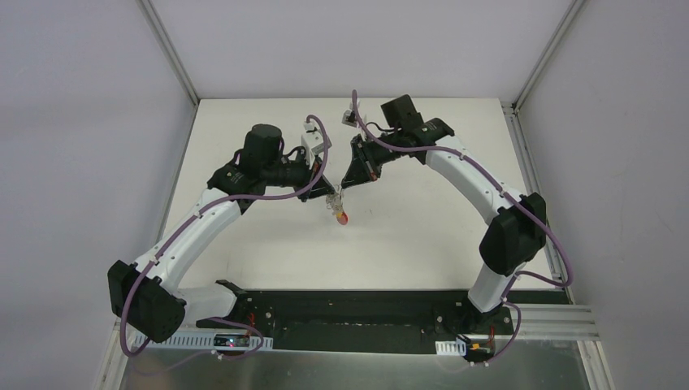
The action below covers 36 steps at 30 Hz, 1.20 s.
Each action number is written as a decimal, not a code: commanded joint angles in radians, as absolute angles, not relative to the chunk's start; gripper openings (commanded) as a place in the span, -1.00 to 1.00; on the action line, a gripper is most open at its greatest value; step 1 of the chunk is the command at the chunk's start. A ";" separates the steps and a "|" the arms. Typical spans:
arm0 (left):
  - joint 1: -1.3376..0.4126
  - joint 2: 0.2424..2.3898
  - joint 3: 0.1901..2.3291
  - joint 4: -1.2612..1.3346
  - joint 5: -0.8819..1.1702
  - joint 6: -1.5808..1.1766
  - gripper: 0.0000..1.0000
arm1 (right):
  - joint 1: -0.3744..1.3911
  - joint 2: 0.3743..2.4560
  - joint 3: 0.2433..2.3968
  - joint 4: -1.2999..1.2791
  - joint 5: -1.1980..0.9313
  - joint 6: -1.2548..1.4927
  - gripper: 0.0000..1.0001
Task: Put the keys on the keyring
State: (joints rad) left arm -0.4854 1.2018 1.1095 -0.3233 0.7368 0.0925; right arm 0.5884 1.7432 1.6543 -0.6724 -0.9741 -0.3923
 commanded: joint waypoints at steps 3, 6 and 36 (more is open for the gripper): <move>-0.495 1.160 1.108 -0.257 0.811 0.082 -1.00 | 0.598 1.756 1.614 -0.647 -0.995 -0.390 -1.00; -0.495 1.156 1.108 -0.252 0.824 0.085 -1.00 | 0.598 1.764 1.609 -0.638 -1.004 -0.382 -1.00; -0.466 1.182 1.119 -0.182 0.998 0.006 -1.00 | 0.568 1.603 1.615 -0.737 -1.049 -0.546 -0.33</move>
State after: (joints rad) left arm -0.4706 1.1854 1.0969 -0.2649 0.9062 0.0601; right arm 0.5732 1.6707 1.6093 -0.7170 -1.0115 -0.4923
